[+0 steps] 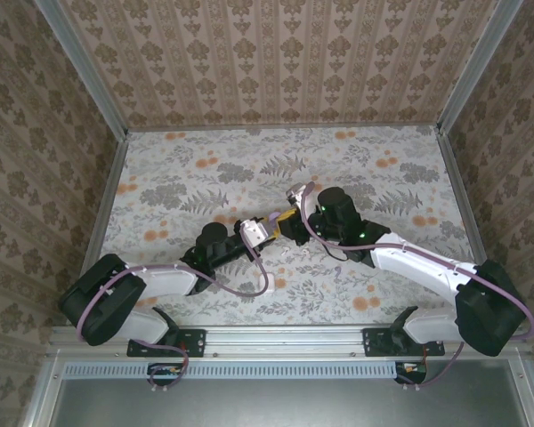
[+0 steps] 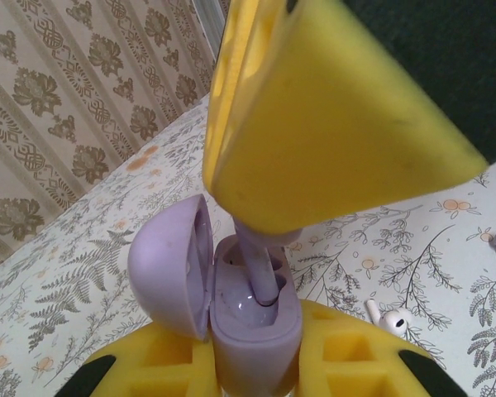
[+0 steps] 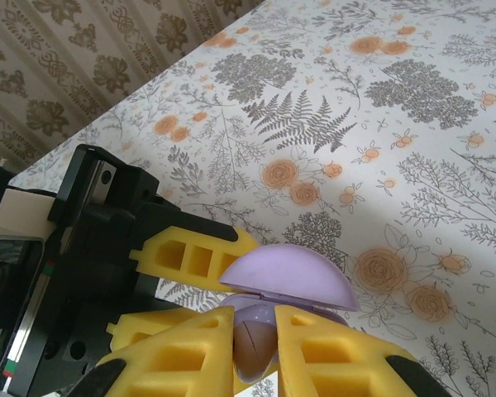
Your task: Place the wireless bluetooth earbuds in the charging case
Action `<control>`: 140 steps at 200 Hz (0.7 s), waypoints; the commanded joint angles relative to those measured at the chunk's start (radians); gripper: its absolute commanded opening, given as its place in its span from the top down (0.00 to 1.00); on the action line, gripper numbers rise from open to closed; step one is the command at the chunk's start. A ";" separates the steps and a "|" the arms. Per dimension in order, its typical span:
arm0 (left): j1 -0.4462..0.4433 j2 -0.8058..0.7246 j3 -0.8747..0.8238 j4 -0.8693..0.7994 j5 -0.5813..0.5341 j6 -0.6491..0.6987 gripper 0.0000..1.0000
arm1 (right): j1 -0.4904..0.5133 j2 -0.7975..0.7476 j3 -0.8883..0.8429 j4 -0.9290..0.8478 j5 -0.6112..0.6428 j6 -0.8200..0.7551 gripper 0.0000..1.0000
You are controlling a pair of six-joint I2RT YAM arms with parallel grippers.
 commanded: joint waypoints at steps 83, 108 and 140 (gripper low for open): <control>-0.027 -0.044 0.001 0.086 -0.028 -0.013 0.90 | 0.048 0.060 0.020 -0.033 0.250 0.174 0.84; -0.028 -0.043 -0.004 0.111 -0.039 -0.031 0.90 | 0.057 0.061 0.011 -0.027 0.280 0.220 0.84; -0.029 -0.036 -0.016 0.169 -0.068 -0.073 0.91 | 0.067 0.056 0.005 -0.018 0.317 0.265 0.84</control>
